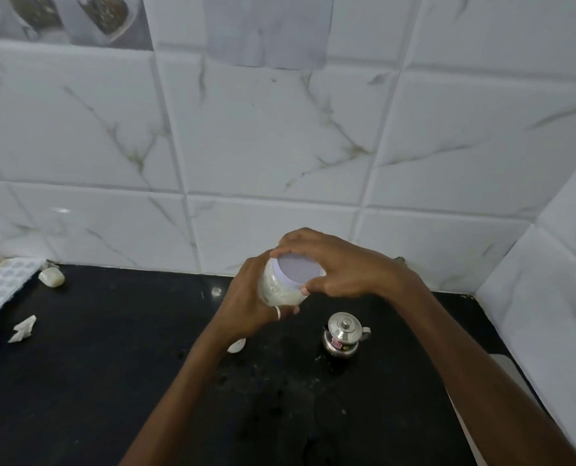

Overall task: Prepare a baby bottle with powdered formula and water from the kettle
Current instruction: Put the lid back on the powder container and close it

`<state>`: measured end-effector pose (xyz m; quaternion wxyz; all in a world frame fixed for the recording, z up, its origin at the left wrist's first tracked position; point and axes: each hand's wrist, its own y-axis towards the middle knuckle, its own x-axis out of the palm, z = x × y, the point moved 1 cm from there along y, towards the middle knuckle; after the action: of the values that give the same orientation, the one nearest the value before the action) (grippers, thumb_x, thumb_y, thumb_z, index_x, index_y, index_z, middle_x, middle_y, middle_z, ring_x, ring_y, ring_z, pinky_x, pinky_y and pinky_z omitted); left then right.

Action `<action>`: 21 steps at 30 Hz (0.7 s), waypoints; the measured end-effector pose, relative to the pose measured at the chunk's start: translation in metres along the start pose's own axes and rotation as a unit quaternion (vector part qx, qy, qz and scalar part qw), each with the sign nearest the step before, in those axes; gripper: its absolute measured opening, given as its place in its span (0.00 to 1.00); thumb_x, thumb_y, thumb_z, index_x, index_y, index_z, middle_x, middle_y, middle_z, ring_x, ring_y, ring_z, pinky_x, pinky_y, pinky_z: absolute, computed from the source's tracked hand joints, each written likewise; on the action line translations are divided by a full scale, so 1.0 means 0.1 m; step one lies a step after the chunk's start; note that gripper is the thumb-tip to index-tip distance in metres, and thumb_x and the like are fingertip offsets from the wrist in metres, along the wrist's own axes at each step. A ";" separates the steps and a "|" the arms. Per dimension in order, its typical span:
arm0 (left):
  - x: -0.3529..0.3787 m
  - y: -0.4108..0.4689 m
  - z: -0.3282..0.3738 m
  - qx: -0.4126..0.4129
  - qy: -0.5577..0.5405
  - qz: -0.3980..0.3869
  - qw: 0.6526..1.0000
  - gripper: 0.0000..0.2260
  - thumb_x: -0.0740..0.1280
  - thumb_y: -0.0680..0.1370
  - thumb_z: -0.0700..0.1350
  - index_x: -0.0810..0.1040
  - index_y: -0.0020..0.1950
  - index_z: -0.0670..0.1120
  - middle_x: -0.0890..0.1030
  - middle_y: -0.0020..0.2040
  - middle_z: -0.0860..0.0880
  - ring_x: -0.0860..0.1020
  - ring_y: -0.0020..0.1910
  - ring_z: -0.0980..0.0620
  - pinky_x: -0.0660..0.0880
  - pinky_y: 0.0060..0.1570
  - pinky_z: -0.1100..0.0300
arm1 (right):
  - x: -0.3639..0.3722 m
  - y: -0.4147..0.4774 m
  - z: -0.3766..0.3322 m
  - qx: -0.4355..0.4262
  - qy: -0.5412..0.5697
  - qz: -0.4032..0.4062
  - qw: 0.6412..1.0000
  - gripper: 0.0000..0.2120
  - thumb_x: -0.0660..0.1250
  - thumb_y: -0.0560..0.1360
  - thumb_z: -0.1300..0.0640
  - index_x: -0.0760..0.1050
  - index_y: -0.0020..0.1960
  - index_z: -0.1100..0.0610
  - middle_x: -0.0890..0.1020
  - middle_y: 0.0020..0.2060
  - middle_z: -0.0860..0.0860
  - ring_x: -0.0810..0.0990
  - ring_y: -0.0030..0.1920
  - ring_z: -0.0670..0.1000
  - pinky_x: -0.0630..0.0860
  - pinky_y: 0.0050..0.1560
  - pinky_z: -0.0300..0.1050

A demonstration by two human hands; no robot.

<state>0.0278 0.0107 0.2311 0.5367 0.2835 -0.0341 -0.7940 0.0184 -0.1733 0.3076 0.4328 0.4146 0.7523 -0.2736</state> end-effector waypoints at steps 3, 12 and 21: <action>-0.03 -0.03 -0.08 0.006 0.011 0.006 1.000 0.41 0.82 0.64 0.33 0.74 0.54 0.78 0.82 0.52 0.70 0.83 0.52 0.64 0.81 0.46 0.65 | -0.02 0.01 -0.03 -0.004 -0.020 -0.015 1.000 0.35 0.75 0.73 0.62 0.69 0.76 0.45 0.68 0.71 0.44 0.66 0.71 0.46 0.66 0.72 0.46; 0.06 -0.07 -0.41 -0.063 0.060 0.031 0.996 0.36 0.84 0.65 0.51 0.73 0.70 0.55 0.78 0.65 0.54 0.77 0.62 0.58 0.75 0.61 0.61 | 0.11 0.02 -0.07 0.040 -0.018 0.040 0.998 0.33 0.75 0.74 0.54 0.67 0.76 0.43 0.70 0.68 0.43 0.70 0.67 0.46 0.68 0.65 0.42; 0.30 -0.24 -0.43 -0.082 0.068 0.127 0.986 0.46 0.85 0.65 0.46 0.66 0.78 0.45 0.69 0.70 0.54 0.70 0.66 0.58 0.68 0.55 0.71 | 0.35 0.03 -0.23 0.172 -0.062 0.147 0.972 0.32 0.66 0.77 0.35 0.65 0.76 0.46 0.74 0.67 0.50 0.75 0.65 0.53 0.70 0.59 0.45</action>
<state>0.0209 0.0055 0.1746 0.6559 0.2854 0.0321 -0.6981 0.0016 -0.1402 0.2874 0.4363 0.5710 0.5967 -0.3572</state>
